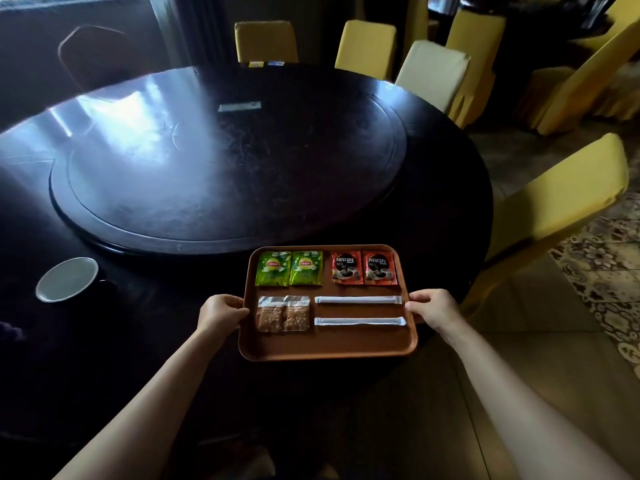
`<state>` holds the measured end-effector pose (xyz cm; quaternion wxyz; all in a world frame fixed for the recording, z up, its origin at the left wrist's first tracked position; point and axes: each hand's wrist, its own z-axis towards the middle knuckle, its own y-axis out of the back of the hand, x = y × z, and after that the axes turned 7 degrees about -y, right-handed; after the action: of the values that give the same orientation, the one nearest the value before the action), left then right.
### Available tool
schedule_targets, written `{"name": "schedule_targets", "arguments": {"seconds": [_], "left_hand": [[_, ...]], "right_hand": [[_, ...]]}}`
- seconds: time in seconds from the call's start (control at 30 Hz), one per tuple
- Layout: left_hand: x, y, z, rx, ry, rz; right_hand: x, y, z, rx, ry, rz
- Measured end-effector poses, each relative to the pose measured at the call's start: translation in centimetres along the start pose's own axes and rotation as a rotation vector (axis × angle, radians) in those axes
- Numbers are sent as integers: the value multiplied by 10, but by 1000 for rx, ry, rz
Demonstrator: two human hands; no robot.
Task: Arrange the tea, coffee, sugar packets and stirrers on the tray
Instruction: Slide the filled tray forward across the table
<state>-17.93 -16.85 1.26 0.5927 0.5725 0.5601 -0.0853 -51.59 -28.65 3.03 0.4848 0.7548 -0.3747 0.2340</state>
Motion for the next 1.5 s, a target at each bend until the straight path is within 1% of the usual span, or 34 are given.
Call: {"name": "schedule_targets", "arguments": {"seconds": [0.2,0.37,0.53,0.73,0.9,1.13,1.33,1.5], "left_hand": [[-6,23,14,-70,30,-53],[-8,47,33,-145,49,-85],[-5,81,61,-188,43,-170],[-6,122,112,-231,42,-219],[-12,145,159,-223,83,-238],[-22,155,212,-165,105,-250],[-30,150,255,-159,112,-193],[-32,141,276,-132,100,-112]], "right_hand": [[38,-2,14,7,14,3],[75,-15,34,69,47,47],[115,-43,57,102,72,45],[172,-84,88,109,81,38],[207,-117,123,81,72,36],[232,-150,160,30,22,17],[238,-163,182,-29,-34,7],[244,-168,191,-90,-27,-47]]}}
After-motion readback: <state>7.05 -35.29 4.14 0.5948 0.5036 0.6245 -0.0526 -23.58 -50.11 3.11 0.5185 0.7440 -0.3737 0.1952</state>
